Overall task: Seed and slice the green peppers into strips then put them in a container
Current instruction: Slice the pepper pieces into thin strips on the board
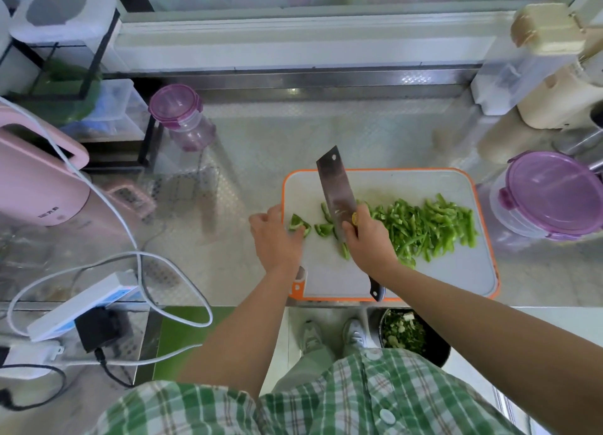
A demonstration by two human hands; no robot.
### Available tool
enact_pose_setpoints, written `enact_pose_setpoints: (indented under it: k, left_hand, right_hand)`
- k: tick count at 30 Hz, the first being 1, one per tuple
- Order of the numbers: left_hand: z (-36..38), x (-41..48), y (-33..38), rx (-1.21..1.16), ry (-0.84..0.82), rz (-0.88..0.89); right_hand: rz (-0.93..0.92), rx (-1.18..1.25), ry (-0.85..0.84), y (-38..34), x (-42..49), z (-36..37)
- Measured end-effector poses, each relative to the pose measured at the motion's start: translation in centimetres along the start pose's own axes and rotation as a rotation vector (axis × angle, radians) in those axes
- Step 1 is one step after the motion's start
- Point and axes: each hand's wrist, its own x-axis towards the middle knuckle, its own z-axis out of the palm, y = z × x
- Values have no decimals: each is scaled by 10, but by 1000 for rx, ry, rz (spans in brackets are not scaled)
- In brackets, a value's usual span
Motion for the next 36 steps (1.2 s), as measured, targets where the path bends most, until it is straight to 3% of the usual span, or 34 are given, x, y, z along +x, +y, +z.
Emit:
enact_pose_setpoints:
  k: [2, 7, 14, 36]
  left_hand:
    - [2, -6, 7, 85, 16, 66]
    - [19, -17, 28, 217, -156, 52]
    - [26, -11, 31, 283, -125, 134]
    - [24, -19, 25, 61, -169, -62]
  right_hand:
    - [7, -2, 4, 6, -2, -6]
    - [-5, -52, -49, 15, -14, -7]
    - [-11, -178, -136, 11, -18, -3]
    - [23, -352, -184, -8, -22, 13]
